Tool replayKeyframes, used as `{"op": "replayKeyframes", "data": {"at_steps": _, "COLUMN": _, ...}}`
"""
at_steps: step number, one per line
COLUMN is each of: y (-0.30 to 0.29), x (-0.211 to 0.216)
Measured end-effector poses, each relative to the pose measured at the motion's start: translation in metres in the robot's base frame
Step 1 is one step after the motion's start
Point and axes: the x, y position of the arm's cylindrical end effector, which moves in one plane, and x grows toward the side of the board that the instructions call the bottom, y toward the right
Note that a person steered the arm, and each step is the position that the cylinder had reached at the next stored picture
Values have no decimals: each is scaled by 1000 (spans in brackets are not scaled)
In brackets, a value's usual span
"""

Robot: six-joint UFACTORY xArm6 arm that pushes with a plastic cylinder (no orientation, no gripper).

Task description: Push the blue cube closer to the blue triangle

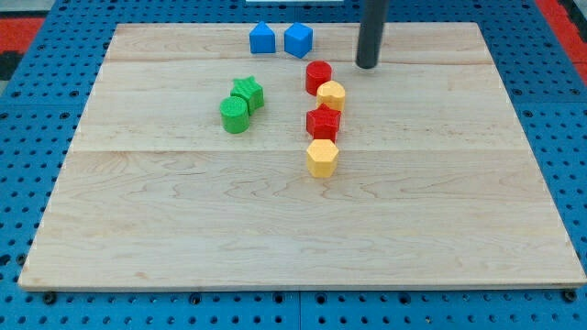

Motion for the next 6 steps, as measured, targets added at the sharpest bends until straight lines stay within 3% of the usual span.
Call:
{"op": "replayKeyframes", "data": {"at_steps": 3, "y": -43, "x": 38}}
{"op": "replayKeyframes", "data": {"at_steps": 4, "y": -34, "x": -10}}
{"op": "replayKeyframes", "data": {"at_steps": 5, "y": -80, "x": -53}}
{"op": "replayKeyframes", "data": {"at_steps": 6, "y": -150, "x": -47}}
